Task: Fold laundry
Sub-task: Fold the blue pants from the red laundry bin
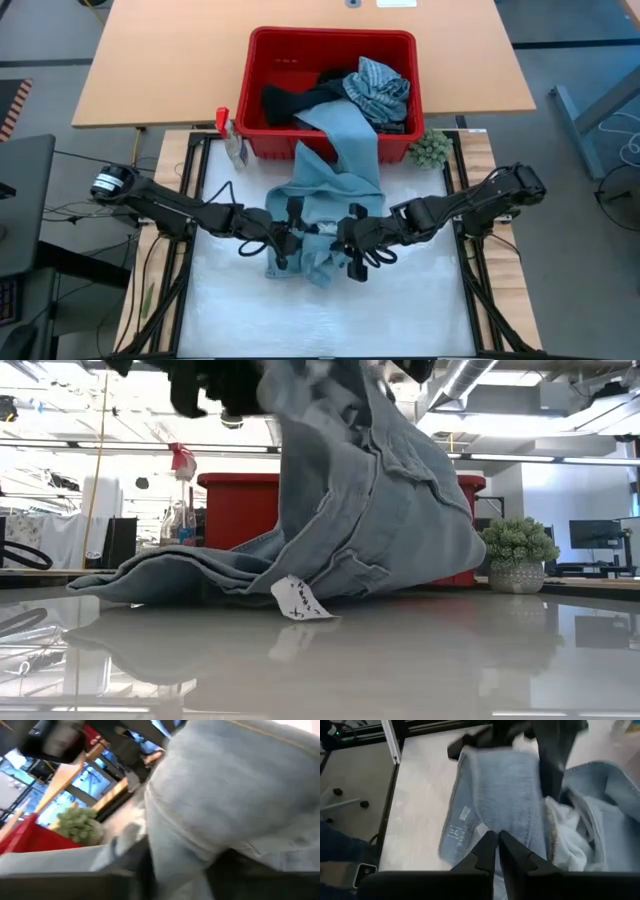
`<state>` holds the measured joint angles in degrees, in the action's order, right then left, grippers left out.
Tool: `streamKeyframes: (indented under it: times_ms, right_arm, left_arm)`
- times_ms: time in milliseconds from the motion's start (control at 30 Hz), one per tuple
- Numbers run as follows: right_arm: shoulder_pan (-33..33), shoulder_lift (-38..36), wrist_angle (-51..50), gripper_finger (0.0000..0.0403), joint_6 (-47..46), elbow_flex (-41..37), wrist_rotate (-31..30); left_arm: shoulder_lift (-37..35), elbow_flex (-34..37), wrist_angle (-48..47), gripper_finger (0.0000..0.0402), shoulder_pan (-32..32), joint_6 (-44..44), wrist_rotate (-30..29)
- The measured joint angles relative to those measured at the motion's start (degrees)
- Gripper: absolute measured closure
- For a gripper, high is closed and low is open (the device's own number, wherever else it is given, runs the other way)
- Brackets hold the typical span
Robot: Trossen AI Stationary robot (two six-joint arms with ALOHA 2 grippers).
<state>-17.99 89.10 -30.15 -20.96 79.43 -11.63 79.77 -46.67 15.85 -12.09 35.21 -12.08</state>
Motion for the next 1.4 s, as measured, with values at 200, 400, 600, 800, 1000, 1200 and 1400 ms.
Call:
streamKeyframes:
  times_ms: [200, 400, 600, 800, 1000, 1200, 1400]
  right_arm:
    - [-0.04, 0.02, -6.69, 0.0312, -1.75, 7.88, 5.21]
    - [-1.02, -0.09, -14.35, 0.0274, -6.40, 18.34, 13.26]
    - [-5.36, 0.22, -16.61, 0.0263, -4.20, 19.30, 5.69]
    - [-6.70, -0.30, -13.98, 0.0271, -0.69, 19.31, 2.21]
    - [-7.58, 0.94, -13.07, 0.0275, 2.20, 19.31, -6.20]
    - [-5.75, 6.82, -14.17, 0.0270, 5.68, 19.29, -7.42]
    - [-4.04, 15.69, -14.56, 0.0237, 9.46, 19.29, -8.10]
  left_arm:
    - [-9.26, -8.76, -14.32, 0.0396, -0.88, 0.50, -2.98]
    - [-14.17, -26.50, -33.34, 0.0400, -0.18, 0.06, -10.15]
    - [-9.18, -51.65, -39.77, 0.0401, -0.12, -1.91, -14.67]
    - [4.00, -81.09, -45.53, 0.0401, 0.11, 0.80, -18.40]
    - [7.59, -80.36, -44.69, 0.0401, 2.70, 3.52, -30.71]
    - [8.29, -74.16, -66.59, 0.0401, 6.72, -13.77, -30.73]
    - [7.95, -70.23, -83.07, 0.0401, 9.73, -25.21, -24.17]
